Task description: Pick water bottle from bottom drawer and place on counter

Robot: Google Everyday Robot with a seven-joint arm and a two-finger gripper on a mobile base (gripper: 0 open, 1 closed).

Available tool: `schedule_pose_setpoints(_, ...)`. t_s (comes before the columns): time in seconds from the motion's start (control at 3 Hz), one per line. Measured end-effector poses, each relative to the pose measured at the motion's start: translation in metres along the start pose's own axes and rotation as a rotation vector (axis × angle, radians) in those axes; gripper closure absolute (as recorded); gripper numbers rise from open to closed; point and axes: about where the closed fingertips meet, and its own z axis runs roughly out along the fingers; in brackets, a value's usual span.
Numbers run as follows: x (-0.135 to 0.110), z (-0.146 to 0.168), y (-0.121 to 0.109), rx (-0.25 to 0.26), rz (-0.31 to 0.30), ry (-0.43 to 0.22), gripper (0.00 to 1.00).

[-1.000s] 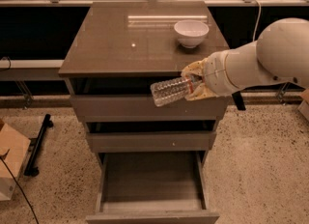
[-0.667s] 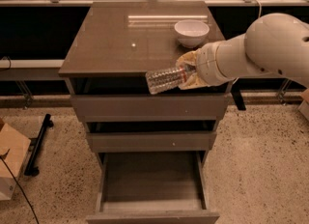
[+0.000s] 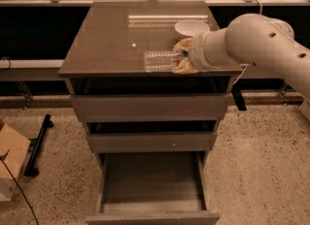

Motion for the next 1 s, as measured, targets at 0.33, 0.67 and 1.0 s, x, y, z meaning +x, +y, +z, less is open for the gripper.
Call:
schedule_pose_setpoints(0.33,0.007,0.023,-0.022,0.037,0.074,0.011,1.00)
schedule_pose_setpoints(0.67,0.011,0.048,-0.037,0.050,0.133,0.016,0.81)
schedule_pose_setpoints(1.0,0.016,0.067,-0.050,0.069,0.211,0.002,0.58)
